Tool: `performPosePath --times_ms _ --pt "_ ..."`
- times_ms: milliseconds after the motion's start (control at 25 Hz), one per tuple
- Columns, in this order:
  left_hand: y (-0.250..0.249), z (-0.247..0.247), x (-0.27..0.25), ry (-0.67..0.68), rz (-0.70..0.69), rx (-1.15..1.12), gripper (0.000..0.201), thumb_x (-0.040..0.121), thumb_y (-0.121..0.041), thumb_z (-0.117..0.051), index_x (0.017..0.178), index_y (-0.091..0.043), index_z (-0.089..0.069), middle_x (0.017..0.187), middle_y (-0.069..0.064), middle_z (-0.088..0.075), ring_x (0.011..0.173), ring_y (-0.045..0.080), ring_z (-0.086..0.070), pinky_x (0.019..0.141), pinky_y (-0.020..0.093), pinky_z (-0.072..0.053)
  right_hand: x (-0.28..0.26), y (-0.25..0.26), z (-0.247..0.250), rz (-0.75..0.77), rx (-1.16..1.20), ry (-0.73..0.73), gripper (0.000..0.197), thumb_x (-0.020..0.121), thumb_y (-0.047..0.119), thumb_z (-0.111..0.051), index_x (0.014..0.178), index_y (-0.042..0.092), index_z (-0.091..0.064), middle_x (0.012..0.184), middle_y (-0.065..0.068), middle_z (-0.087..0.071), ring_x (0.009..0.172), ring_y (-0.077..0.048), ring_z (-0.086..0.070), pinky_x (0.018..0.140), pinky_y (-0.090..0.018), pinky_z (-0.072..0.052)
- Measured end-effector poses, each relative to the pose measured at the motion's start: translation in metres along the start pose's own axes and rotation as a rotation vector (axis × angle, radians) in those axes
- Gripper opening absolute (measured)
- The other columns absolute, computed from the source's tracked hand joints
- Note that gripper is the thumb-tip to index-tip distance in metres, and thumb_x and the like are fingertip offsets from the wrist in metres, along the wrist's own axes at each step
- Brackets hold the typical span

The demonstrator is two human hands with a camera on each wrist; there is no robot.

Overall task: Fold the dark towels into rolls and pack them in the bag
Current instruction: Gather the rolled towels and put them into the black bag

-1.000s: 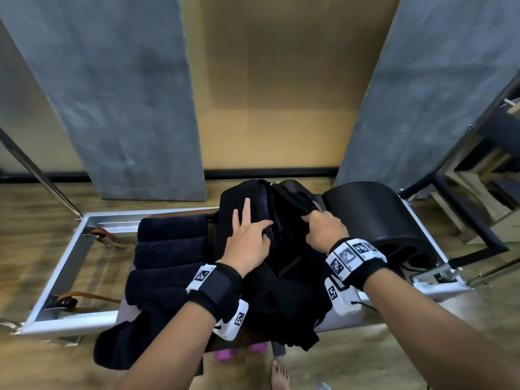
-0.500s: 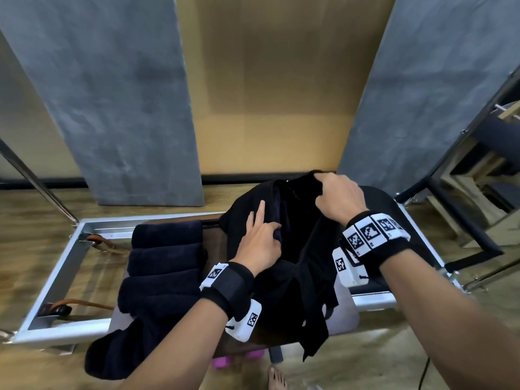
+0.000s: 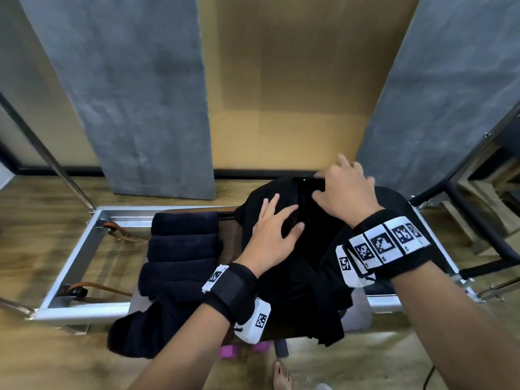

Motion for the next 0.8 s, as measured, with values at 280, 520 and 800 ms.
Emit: performPosePath --times_ms 280,520,800 --pt "0.104 0.115 -0.106 -0.693 0.205 -0.204 0.012 0.102 -0.014 -0.063 0.109 -0.014 -0.072 0.111 0.004 -0.071 0.107 0.022 -0.067 0.101 0.047 -0.052 -0.073 0.178 -0.089 0.489 0.319 0.258 0.035 0.086 0.025 -0.065 0.12 0.028 -0.074 0.115 -0.003 -0.075 0.111 -0.031 -0.068 0.092 -0.043 -0.056" --pt "0.195 0.132 -0.208 -0.709 0.619 -0.106 0.03 0.101 -0.036 -0.06 0.076 -0.021 -0.068 0.075 0.0 -0.073 0.08 0.026 -0.07 0.08 0.046 -0.058 -0.122 0.219 -0.215 0.569 0.038 0.519 0.051 0.088 0.035 -0.073 0.134 0.017 -0.059 0.131 -0.007 -0.06 0.123 -0.033 -0.058 0.098 -0.048 -0.052" --pt "0.222 0.104 -0.228 -0.554 0.619 -0.064 0.023 0.101 -0.042 -0.063 0.085 -0.025 -0.06 0.076 -0.005 -0.064 0.082 0.026 -0.066 0.075 0.042 -0.055 -0.093 0.23 -0.224 0.484 0.114 0.243 0.036 0.1 0.037 -0.058 0.133 0.023 -0.06 0.132 0.0 -0.053 0.125 -0.027 -0.049 0.101 -0.049 -0.045"
Point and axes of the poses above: each hand's wrist, its own x-axis towards the middle knuckle, its own z-axis out of the back of the hand, y = z × x, the point moved 8 cm from there along x, towards the middle knuckle
